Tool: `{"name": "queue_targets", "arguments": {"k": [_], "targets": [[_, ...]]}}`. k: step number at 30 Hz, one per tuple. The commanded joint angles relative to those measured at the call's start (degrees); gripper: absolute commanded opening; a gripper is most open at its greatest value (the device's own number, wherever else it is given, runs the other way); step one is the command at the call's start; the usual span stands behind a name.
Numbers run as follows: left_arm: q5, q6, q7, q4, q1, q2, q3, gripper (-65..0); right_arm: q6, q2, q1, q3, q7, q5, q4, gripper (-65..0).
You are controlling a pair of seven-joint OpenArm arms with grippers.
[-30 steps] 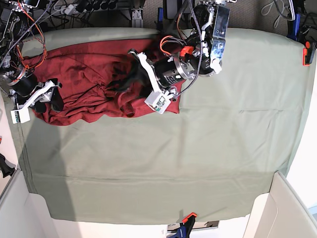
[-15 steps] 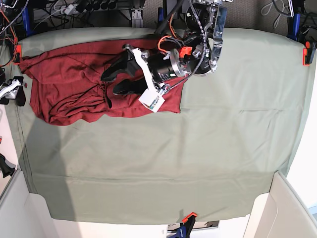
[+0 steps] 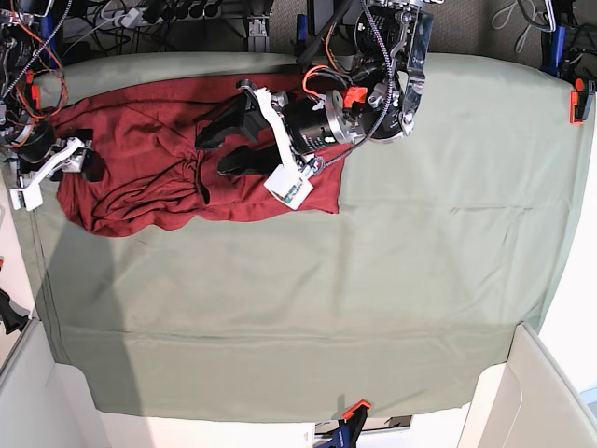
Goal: Fold the T-shirt properly
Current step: 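Fold the held shirt end over toward the right gripper with the left gripper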
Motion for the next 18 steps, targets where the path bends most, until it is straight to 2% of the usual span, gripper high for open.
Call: {"name": "queue_targets", "arguments": {"k": [1, 5, 9, 13, 15, 18], "targets": [[-1.57, -0.73, -0.57, 1.79, -0.61, 0.11, -0.02, -26.3, 0.44, -0.07, 0.24, -0.42, -0.7, 0.61, 0.59, -20.4], [-1.57, -0.73, 0.37, 3.61, -0.61, -0.15, -0.02, -26.3, 0.48, -2.36, 0.24, -0.72, -0.7, 0.9, 0.63, -20.5], [-1.6, -0.73, 0.26, 3.69, -0.61, -1.99, -0.48, -26.3, 1.75, -4.7, 0.24, -0.83, -0.72, 1.77, 0.66, -20.5], [-2.29, -0.73, 0.26, 3.69, -0.61, -3.48, -3.1, -26.3, 1.73, -5.09, 0.26, -0.81, -0.2, 1.14, 0.68, -21.1], [-3.37, -0.73, 0.31, 3.69, -0.61, -4.02, -5.05, -26.3, 1.57, -5.09, 0.24, -0.81, 0.63, -0.61, 0.68, -29.5], [-5.44, -0.73, 0.72, 3.69, -0.61, -4.83, -8.52, -26.3, 1.53, -5.07, 0.26, -0.81, 1.62, -2.54, 0.76, -54.8]]}}
